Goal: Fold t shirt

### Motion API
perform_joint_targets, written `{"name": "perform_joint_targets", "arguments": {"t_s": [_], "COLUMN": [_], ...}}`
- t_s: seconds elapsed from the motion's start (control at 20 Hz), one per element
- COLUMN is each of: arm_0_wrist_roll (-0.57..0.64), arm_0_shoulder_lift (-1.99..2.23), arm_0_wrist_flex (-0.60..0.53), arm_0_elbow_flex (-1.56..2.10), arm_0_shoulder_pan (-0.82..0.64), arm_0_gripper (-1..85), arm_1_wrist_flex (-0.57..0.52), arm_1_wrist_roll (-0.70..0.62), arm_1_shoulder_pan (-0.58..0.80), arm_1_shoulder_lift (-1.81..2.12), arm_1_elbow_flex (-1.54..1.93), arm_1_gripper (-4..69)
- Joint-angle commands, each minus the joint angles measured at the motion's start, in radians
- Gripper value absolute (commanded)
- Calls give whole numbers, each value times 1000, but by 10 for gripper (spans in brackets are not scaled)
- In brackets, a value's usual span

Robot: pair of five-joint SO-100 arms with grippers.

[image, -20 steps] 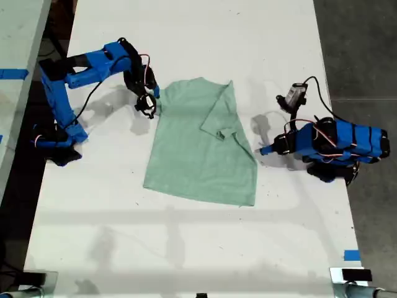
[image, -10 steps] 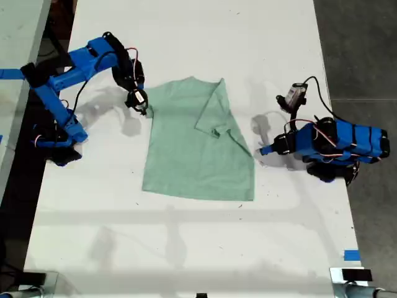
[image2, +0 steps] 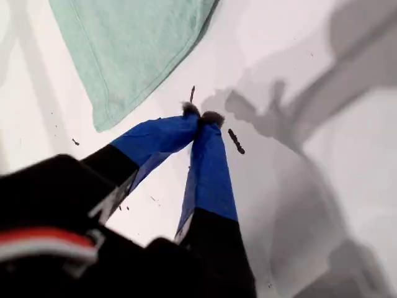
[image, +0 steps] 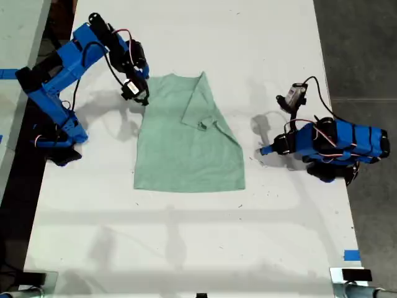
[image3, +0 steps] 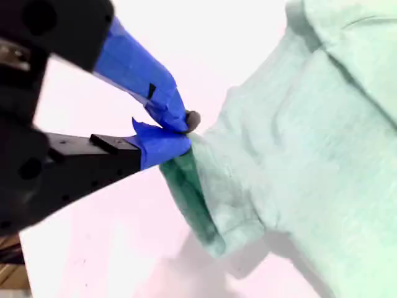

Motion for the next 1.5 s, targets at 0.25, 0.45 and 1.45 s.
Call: {"name": "perform_joint_targets", "arguments": {"t_s": [0.25,0.45,1.45], "arm_0_wrist_roll": [-97,-81,-379], "arm_0_shoulder_lift": [-333,-351,1782], "arm_0_wrist_flex": [-163,-258,-615], "arm_0_elbow_flex": [-365,-365,1557], "arm_0_shoulder_pan": [275,316,612], "arm_0_gripper": [-3,222,-3], "arm_1_wrist_flex": [-6,-6,-6], "arm_1_wrist_roll": [8,8,8], "arm_1_shoulder_pan": [-3,-3,0], "arm_1_shoulder_lift": [11,11,11], "arm_1_elbow_flex": [60,60,60], "arm_1_gripper": [9,9,9]}}
